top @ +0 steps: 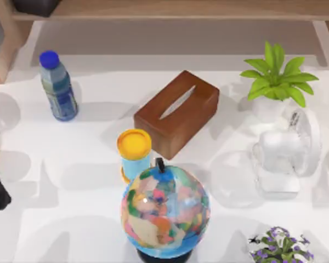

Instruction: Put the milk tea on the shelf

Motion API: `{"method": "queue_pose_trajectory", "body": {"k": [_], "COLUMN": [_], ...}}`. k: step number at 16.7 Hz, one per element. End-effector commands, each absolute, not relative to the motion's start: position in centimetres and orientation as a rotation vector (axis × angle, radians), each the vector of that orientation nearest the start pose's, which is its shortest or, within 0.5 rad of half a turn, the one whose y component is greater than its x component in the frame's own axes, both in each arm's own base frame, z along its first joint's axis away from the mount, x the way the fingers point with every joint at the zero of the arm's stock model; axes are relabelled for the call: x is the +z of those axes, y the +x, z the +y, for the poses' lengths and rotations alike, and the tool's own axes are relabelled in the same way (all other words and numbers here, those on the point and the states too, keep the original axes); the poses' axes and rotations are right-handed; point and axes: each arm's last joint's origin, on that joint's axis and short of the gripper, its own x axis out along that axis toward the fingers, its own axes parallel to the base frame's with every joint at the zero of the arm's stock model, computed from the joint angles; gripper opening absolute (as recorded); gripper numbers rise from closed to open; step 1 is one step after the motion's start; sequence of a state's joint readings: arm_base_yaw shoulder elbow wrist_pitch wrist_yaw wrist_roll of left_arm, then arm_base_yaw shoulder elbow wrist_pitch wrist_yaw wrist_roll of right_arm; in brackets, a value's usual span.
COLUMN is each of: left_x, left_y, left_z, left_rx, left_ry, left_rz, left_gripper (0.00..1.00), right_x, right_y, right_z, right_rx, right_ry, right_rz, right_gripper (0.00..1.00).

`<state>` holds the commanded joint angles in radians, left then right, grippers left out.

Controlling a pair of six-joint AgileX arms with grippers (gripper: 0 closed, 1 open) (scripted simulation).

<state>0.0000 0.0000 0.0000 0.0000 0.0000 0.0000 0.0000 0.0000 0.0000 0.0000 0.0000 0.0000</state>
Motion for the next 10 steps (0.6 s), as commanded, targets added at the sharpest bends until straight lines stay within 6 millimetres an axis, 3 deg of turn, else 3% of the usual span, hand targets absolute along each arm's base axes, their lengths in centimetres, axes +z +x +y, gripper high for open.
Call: {"method": "queue_pose_trajectory", "body": {"k": [5, 10], "left_x": [16.0, 16.0], "left_y": [10.6, 10.6], "left_z": [-0.1, -0.1], "left_rx": [0.0, 0.0], "left_ry": [0.0, 0.0], "left_rz": [0.0, 0.0], "left_gripper": [1.0, 1.0], "right_x": [16.4, 17.4], "right_y": [10.9, 12.8], "right_z": [-0.4, -2.0], "right_rx": [-0.002, -0.008], "right_ry": [-0.005, -0.03], "right_rz": [-0.007, -0.014], "right_gripper": [1.0, 1.0]}}
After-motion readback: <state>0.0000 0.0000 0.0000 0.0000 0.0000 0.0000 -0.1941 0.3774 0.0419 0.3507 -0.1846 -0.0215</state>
